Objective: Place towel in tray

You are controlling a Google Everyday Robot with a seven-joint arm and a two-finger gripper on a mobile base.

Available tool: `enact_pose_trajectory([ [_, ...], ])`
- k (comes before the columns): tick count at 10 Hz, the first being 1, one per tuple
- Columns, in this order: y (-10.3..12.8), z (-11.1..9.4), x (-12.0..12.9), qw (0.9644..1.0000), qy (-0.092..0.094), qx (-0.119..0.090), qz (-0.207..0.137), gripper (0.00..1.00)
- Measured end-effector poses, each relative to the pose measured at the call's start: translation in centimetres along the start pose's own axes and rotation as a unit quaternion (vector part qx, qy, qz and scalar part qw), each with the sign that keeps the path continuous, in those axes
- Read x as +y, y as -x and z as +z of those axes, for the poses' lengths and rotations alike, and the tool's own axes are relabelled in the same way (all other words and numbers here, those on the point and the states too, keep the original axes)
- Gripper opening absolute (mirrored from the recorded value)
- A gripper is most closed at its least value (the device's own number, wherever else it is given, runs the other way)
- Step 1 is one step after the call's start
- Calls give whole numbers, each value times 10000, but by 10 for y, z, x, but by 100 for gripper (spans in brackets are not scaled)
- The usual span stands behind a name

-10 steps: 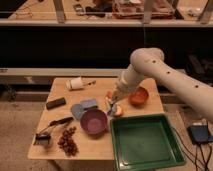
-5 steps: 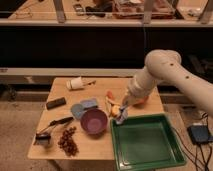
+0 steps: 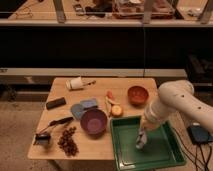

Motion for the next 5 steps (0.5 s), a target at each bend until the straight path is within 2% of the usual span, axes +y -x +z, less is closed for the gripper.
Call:
enact_pose_trajectory([
  [1,13,11,20,9997,245,-26,9,24],
  [2,23,19,34,9993,362,18,-2,35],
  [3,30,21,42,9991,417,91,-23,46],
  [5,32,21,42,9990,417,135,-75,53],
])
